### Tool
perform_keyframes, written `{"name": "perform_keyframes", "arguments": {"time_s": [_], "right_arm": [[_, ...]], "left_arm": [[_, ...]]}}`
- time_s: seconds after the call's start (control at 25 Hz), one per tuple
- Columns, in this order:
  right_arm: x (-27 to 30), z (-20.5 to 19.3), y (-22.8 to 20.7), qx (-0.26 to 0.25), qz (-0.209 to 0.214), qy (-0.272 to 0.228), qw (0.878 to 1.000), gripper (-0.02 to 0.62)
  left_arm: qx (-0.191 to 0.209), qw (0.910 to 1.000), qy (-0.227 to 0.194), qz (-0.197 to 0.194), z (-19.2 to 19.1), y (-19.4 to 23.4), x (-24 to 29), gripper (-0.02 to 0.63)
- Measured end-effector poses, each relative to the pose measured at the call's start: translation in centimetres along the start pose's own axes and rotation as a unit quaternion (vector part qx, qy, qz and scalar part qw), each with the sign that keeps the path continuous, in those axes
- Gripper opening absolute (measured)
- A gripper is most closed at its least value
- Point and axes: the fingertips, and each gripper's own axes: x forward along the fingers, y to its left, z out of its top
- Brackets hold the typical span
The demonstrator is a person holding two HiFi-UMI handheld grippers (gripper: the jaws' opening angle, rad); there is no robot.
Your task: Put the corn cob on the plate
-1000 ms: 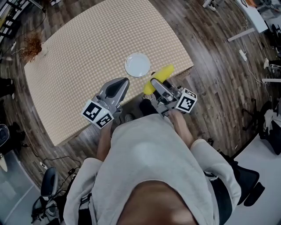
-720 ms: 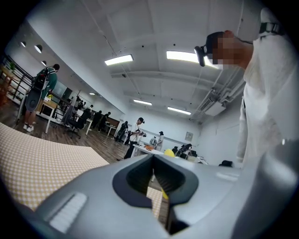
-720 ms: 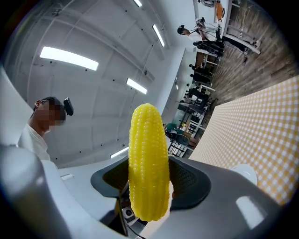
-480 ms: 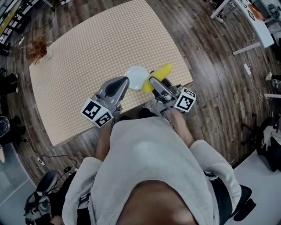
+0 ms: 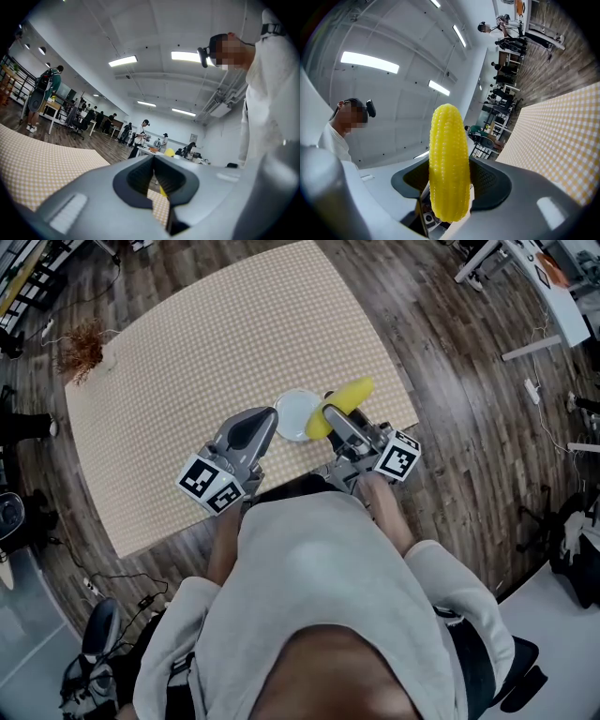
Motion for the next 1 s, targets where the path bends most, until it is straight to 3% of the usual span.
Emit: {"name": "perform_keyframes", "arguments": {"time_s": [0.4,1.0], "right_arm": [[2.2,-0.5,0.0,-0.021,-0.031,-0.017,0.999,0.256],[-0.9,-5.9,-3.3,0.042,-0.094,-0.019,0.995,0.256]], "left_arm": [[-0.01,0.9996,0.01,-0.025,0.7,2.7,-1.1,0.009],[-0.084,0.9939,0.063,-0.033,-5.9,3.4,-1.9,0.009]]}}
